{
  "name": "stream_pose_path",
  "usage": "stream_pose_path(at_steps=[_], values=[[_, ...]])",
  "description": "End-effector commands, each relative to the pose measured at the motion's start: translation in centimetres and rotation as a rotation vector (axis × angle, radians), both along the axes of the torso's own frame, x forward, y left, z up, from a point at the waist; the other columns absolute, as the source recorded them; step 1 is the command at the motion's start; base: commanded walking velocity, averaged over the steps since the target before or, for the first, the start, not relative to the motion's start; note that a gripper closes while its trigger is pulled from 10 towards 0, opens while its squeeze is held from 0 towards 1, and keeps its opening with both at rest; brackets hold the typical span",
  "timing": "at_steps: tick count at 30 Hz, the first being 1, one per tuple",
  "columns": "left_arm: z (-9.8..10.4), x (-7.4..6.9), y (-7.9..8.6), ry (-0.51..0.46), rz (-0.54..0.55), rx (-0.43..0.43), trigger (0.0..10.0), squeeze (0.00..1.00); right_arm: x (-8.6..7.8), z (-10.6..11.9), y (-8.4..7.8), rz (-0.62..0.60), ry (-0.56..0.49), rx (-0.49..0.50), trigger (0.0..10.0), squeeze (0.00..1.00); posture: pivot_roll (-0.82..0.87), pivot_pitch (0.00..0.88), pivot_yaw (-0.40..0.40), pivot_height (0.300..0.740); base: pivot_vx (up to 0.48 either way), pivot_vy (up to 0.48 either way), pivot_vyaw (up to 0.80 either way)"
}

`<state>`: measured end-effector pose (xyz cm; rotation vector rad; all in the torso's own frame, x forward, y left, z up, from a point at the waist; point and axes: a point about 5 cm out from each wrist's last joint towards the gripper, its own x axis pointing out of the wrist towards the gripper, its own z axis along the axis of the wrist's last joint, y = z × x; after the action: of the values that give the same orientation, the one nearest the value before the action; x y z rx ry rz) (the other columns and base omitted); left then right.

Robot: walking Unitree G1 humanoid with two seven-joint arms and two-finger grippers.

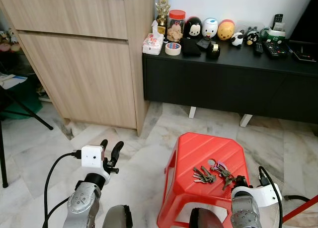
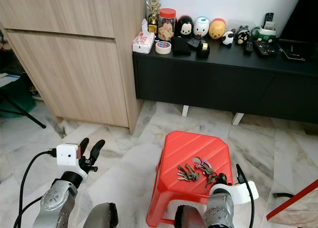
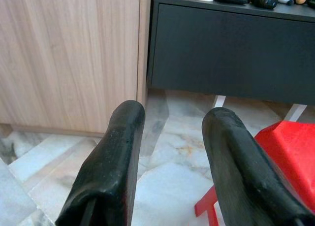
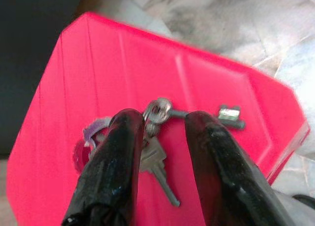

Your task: Hang keys on a hook

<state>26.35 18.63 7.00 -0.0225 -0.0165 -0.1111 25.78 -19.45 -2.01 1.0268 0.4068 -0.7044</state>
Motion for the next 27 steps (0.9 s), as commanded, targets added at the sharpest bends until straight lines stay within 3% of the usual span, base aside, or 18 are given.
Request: stream_pose_path(at_steps=[1,7,27], values=[[0.03,-0.17,-0.03,0.009,-0.009,0.022,10.0,0.0,0.28,0.02,0.28,0.023,-0.001,0.011,10.0,0.0,0.06,0.044,-0.071,0.608,0.0,0.0,0.0],[0.05,-0.21,-0.07,0.008,-0.007,0.023,10.0,0.0,1.0,0.39,0.57,0.059,-0.022,0.004,10.0,0.0,0.06,0.044,-0.072,0.608,0.0,0.0,0.0],[0.04,-0.37,-0.01,0.012,-0.008,0.032,10.0,0.0,1.12,-0.04,-0.03,0.065,-0.002,0.007,10.0,0.0,0.06,0.052,-0.069,0.608,0.0,0.0,0.0]])
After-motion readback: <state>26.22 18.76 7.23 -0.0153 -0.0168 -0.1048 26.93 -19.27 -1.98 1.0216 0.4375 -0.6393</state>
